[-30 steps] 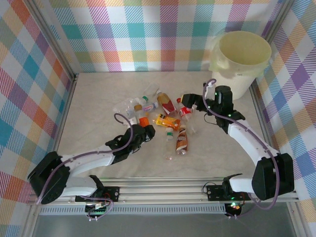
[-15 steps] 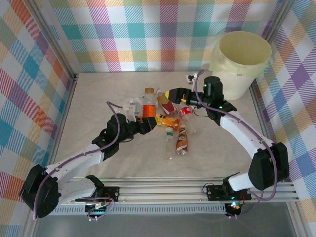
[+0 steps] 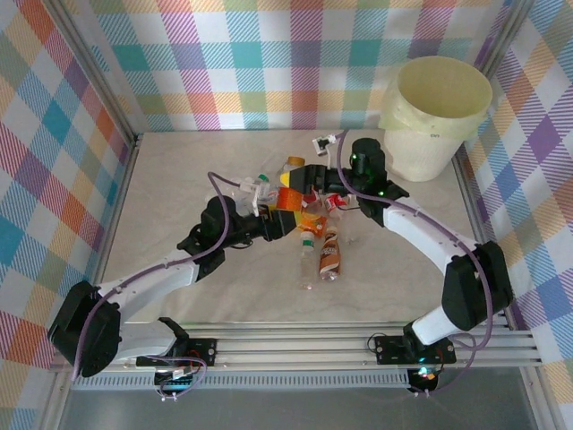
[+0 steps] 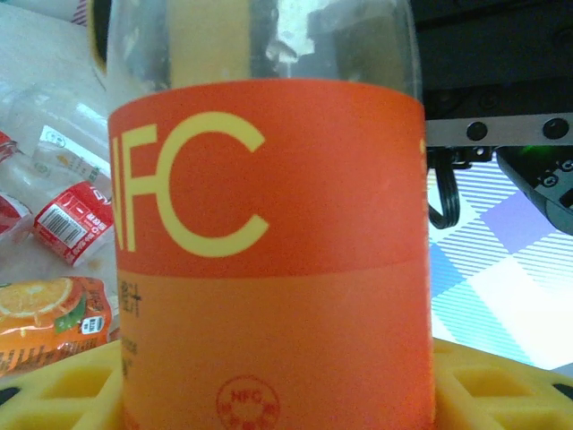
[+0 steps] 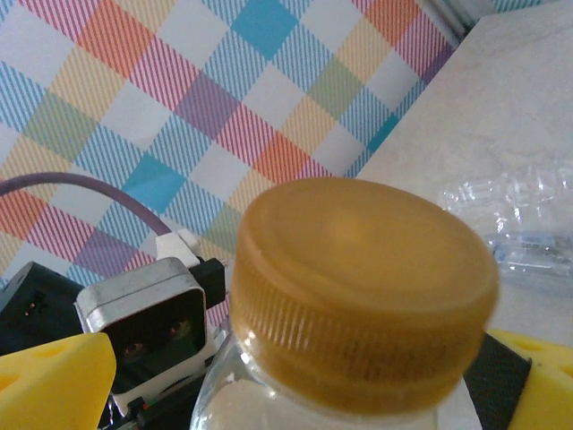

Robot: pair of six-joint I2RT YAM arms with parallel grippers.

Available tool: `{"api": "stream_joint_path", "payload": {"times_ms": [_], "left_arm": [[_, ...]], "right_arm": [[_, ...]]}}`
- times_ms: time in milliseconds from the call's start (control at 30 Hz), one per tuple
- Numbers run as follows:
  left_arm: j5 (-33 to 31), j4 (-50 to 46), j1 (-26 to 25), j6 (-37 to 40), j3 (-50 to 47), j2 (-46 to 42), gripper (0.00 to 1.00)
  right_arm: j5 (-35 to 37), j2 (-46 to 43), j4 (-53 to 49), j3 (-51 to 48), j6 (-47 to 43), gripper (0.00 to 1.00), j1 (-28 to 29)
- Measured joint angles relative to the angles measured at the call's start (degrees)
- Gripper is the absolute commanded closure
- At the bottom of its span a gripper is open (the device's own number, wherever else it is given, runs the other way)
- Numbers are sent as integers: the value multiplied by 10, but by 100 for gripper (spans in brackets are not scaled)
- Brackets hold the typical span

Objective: Put the plastic bottles in the bin

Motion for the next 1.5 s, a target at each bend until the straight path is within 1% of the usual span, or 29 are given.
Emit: {"api": "stream_joint_path", "payload": {"times_ms": [100,300,433,500,600,667,700,733,833,900,1067,1200,1333,1500], "left_arm": [[6,3,0,-3,6,7,48],[20,12,0,-6,13,16,48],[26,16,0,-8,17,20,47],[31,19,0,-6,18,24,47],[37,19,0,-5,21,28,43],[40,13,0,-4,26,29,37],[41,7,0,-1,30,29,33],[39,0,0,-1,34,30,28],[28,-26,0,9,50,32,9],[22,-43,0,14,60,32,0],[3,-75,0,26,64,26,0],[-26,-95,0,37,54,0,0],[-69,-117,0,42,44,-35,0],[-132,-136,0,47,16,-78,0]], "right_arm": [[-19,3,-16,9,-15,5,3],[-24,3,-43,16,-50,29,7],[-10,2,-60,17,-67,43,5],[-3,-1,-70,17,-69,47,4],[4,-5,-80,17,-70,51,4],[9,-9,-85,17,-71,54,4],[12,-11,-85,17,-71,56,4],[17,-13,-85,17,-72,58,4],[37,-18,-86,17,-73,60,8],[57,-20,-86,17,-73,61,8],[122,-32,-89,14,-72,63,7],[170,-38,-90,13,-69,64,-10],[207,-38,-96,13,-68,65,-47],[253,-38,-111,13,-68,66,-111]]}}
